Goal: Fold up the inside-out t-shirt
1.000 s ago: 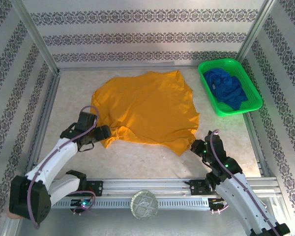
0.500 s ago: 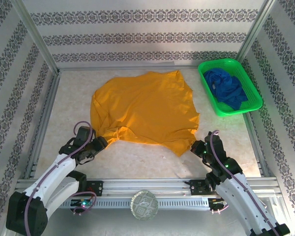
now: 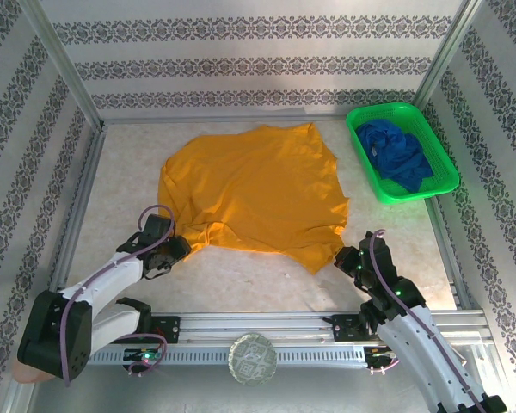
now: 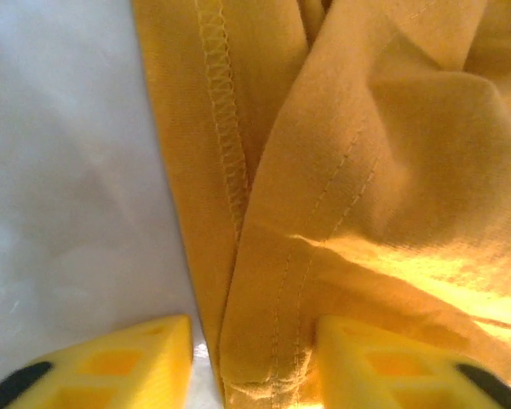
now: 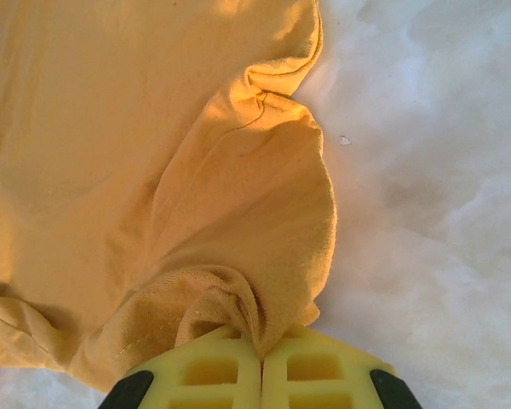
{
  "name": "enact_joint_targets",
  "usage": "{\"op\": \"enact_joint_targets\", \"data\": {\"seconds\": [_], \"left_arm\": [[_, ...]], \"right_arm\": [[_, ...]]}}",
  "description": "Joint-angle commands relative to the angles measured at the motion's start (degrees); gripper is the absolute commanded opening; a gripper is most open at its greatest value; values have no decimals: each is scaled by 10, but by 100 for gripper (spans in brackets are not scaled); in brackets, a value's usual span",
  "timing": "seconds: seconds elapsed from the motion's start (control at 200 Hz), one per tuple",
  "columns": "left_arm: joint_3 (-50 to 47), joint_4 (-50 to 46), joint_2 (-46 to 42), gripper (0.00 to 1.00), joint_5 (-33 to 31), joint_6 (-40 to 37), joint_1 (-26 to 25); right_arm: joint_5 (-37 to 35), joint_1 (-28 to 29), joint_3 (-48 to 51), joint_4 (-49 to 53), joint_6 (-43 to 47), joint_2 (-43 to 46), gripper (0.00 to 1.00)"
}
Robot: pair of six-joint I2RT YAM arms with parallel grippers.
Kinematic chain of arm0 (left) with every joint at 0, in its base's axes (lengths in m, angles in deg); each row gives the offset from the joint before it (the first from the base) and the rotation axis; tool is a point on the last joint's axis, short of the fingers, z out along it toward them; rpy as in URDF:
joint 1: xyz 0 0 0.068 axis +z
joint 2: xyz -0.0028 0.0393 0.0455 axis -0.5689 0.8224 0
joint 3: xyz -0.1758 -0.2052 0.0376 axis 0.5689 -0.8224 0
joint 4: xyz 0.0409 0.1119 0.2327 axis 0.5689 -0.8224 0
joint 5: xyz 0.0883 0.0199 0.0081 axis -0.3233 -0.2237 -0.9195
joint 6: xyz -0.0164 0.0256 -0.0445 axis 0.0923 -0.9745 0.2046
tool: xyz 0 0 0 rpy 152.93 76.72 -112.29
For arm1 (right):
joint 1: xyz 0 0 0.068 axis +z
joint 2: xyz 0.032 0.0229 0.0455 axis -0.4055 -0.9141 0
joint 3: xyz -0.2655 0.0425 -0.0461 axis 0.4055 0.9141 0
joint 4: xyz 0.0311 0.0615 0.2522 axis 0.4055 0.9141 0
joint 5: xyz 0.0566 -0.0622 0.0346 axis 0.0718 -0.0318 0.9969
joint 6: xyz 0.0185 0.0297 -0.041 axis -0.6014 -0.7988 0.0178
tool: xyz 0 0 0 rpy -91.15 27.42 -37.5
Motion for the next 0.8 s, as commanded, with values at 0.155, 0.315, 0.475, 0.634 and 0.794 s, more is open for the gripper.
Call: {"op": "enact_joint_targets", "data": {"seconds": [0.155, 0.315, 0.475, 0.634, 0.794], "left_arm": [[24, 21, 5, 0, -14, -28, -8], [35, -134, -140, 0, -64, -4, -7], [41, -241, -260, 0, -100, 20, -7], [48, -276, -277, 0, -108, 26, -6], [76, -300, -284, 0, -137, 20, -6]], "right_arm": [[-24, 4, -6, 49, -10, 17, 0], [-37, 4, -19, 94, -19, 20, 56], [-53, 6, -58, 146, -15, 28, 64], [-8, 11, -91, 160, 3, -11, 60], [-6, 52, -97, 168, 4, -38, 56]]}}
